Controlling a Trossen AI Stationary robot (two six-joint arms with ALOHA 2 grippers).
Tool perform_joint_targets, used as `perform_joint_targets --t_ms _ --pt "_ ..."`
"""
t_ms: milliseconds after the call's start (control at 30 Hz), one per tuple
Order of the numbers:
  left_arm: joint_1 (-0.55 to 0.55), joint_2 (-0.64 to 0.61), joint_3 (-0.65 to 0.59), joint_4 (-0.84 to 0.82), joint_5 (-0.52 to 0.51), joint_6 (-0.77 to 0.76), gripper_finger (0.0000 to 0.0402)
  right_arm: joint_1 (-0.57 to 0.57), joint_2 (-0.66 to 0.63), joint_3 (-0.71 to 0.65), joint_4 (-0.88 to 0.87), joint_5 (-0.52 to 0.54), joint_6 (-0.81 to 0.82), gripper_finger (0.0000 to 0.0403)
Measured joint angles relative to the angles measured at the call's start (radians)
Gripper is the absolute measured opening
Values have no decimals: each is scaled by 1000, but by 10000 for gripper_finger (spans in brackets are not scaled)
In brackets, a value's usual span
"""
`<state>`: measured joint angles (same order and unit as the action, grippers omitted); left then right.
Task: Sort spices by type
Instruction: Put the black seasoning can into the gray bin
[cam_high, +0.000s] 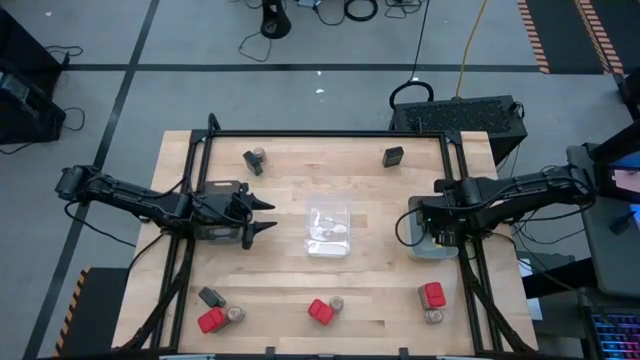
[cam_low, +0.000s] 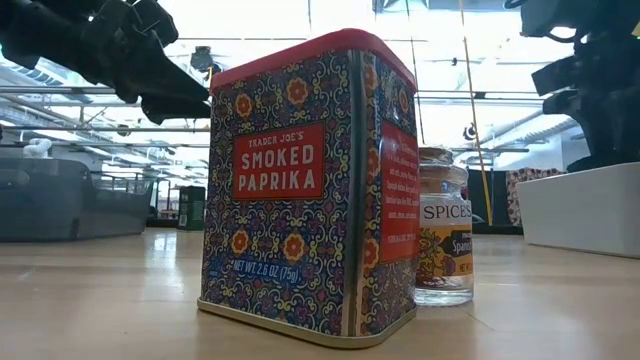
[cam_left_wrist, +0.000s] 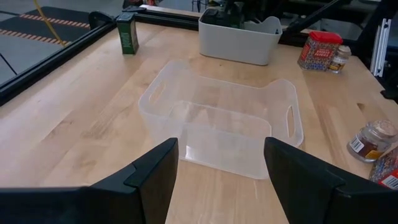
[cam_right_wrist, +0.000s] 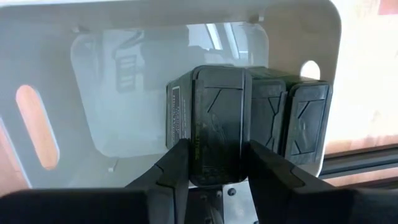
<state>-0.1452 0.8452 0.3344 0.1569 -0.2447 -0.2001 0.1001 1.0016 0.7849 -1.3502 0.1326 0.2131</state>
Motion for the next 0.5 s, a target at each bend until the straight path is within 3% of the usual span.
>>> perform_joint_targets --t_ms 500 --pt "0 0 0 0 0 3 241 0 4 -5 23 -7 49 114"
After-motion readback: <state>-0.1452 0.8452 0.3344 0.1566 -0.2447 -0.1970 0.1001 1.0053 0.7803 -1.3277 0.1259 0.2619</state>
